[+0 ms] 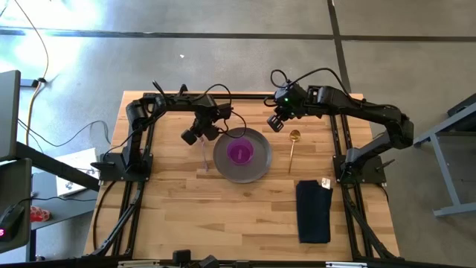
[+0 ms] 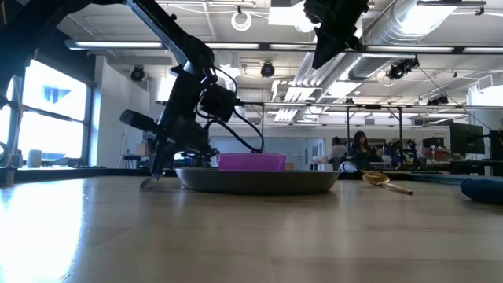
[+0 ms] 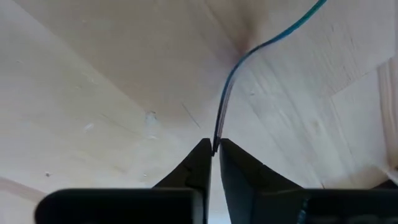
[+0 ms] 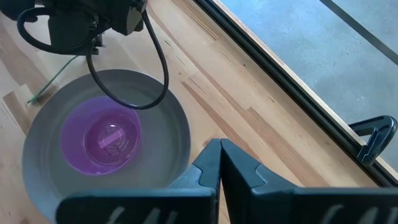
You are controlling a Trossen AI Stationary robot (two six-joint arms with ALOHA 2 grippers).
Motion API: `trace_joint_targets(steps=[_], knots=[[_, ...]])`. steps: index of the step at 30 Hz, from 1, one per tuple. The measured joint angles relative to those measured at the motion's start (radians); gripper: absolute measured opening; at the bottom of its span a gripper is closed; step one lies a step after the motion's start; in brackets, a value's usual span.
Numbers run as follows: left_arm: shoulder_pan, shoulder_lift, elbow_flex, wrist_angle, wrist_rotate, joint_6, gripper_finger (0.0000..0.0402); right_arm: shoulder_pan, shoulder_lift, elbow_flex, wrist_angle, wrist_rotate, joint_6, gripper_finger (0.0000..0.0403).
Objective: Set table place
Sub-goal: Put the fork to the left of the gray plate
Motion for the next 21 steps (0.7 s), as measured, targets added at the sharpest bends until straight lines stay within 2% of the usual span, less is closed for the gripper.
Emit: trace_joint_targets(steps=[9, 15, 18, 21], knots=[[0.000, -0.005, 0.000, -0.001, -0.007, -0.061, 0.0077, 0.000, 0.000, 0.000, -0.006, -0.010, -0.002, 0.0000], [0.000, -0.071, 0.000, -0.001, -0.004, -0.123, 0.0109, 0.000, 0.000, 0.000, -0.006, -0.036, -0.001, 0.0000], [-0.001, -0.133, 0.000, -0.004, 0.064, -0.222, 0.0114, 0.000, 0.000, 0.000, -0.006, -0.037, -0.002, 0.0000], [-0.023, -0.198, -0.001, -0.001, 0.122, -0.357, 0.0103, 0.000, 0.000, 0.000, -0.006, -0.040, -0.004, 0.0000]])
